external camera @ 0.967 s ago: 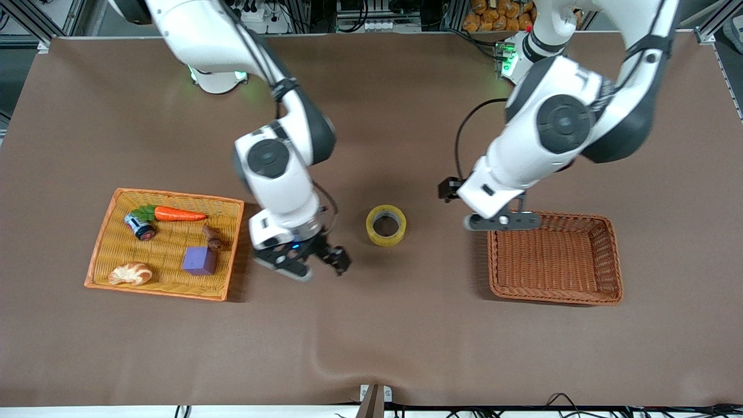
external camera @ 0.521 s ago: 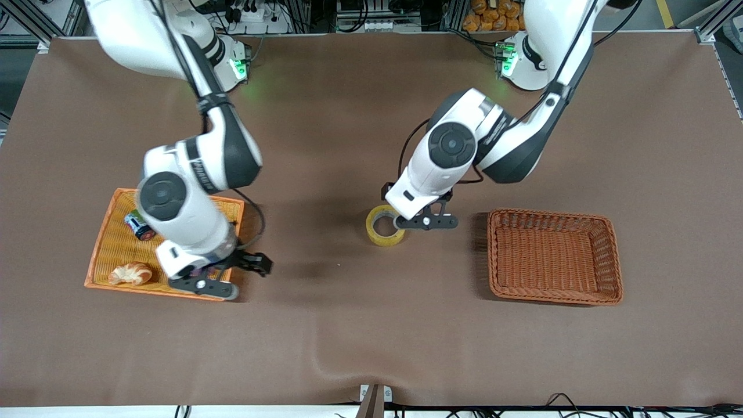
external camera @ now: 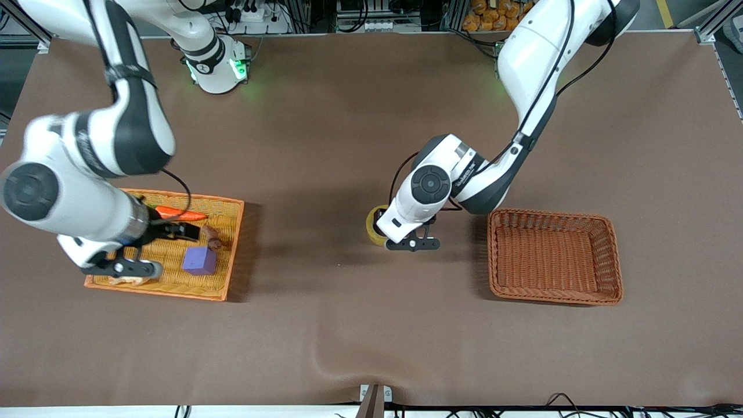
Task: Transfer tape with both arms
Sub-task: 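Grasp the tape with the left gripper while the right gripper withdraws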
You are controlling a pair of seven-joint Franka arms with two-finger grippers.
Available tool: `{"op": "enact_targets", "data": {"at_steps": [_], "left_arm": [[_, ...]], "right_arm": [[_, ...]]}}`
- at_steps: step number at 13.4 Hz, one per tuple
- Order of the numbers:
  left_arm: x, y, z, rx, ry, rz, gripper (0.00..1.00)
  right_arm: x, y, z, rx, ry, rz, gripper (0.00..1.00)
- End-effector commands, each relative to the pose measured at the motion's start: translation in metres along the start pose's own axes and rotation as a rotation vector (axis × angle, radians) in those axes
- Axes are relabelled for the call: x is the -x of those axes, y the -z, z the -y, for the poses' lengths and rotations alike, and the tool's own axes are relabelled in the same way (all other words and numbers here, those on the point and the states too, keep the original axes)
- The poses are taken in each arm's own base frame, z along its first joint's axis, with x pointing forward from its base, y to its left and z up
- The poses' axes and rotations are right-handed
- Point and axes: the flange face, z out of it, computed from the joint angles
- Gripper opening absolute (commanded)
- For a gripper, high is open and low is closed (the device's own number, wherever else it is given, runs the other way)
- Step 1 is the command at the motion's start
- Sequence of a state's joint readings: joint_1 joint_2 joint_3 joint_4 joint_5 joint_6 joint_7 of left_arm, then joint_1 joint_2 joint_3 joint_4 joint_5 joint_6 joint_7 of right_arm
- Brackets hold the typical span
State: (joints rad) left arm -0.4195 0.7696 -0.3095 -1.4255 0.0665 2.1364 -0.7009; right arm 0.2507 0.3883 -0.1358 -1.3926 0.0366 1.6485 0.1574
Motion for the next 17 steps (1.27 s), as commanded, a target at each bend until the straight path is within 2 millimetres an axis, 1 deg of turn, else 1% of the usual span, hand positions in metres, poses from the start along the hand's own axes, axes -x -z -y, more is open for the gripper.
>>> {"op": "enact_targets", "data": {"at_steps": [1,2,3,4,5,6,7,8,9,10,11,12,13,14,15,16,17], "left_arm": [[0.002,0.000,-0.001,-0.031,0.002,-0.016,1.00],[0.003,-0.010,0.002,-0.049,-0.005,-0.010,0.95],[0.003,-0.015,0.002,-0.068,-0.022,-0.017,0.91],[0.002,-0.025,0.005,-0.084,-0.027,-0.011,0.87],[0.003,-0.031,0.006,-0.088,-0.030,-0.004,0.82],[0.003,-0.035,0.006,-0.090,-0.030,0.001,0.74],[0.002,-0.040,0.007,-0.093,-0.030,0.006,0.71],[0.002,-0.042,0.007,-0.093,-0.031,0.008,0.69],[0.001,-0.043,0.008,-0.093,-0.031,0.007,0.62],[0.001,-0.044,0.008,-0.093,-0.032,0.008,0.46],[0.001,-0.046,0.008,-0.095,-0.030,0.011,0.21],[0.001,-0.046,0.008,-0.094,-0.030,0.012,0.00],[0.000,-0.046,0.009,-0.094,-0.024,0.014,0.00],[-0.001,-0.041,0.010,-0.090,-0.019,0.007,0.00],[-0.005,-0.031,0.015,-0.089,-0.003,0.000,0.00],[-0.008,-0.018,0.019,-0.091,0.004,-0.006,0.00],[-0.017,0.013,0.033,-0.093,0.026,-0.018,0.00]], "right_arm": [[0.034,0.040,-0.048,-0.038,0.030,-0.022,1.00],[0.045,0.059,-0.066,-0.047,0.023,-0.049,1.00],[0.056,0.072,-0.077,-0.054,0.009,-0.066,1.00],[0.068,0.084,-0.090,-0.061,0.000,-0.084,1.00],[0.077,0.094,-0.104,-0.066,-0.009,-0.103,1.00],[0.083,0.104,-0.125,-0.068,-0.020,-0.123,1.00],[0.086,0.111,-0.143,-0.069,-0.009,-0.138,1.00],[0.093,0.120,-0.155,-0.070,0.001,-0.156,1.00],[0.100,0.129,-0.165,-0.070,-0.008,-0.173,1.00],[0.109,0.141,-0.162,-0.069,0.000,-0.190,1.00],[0.113,0.143,-0.158,-0.059,0.008,-0.180,1.00],[0.116,0.143,-0.155,-0.058,0.013,-0.165,1.00],[0.118,0.143,-0.155,-0.059,0.012,-0.154,1.00],[0.118,0.143,-0.153,-0.060,0.006,-0.151,1.00],[0.118,0.143,-0.150,-0.060,0.011,-0.148,1.00],[0.120,0.146,-0.148,-0.059,0.014,-0.154,1.00],[0.124,0.151,-0.144,-0.058,0.021,-0.166,1.00]]}}
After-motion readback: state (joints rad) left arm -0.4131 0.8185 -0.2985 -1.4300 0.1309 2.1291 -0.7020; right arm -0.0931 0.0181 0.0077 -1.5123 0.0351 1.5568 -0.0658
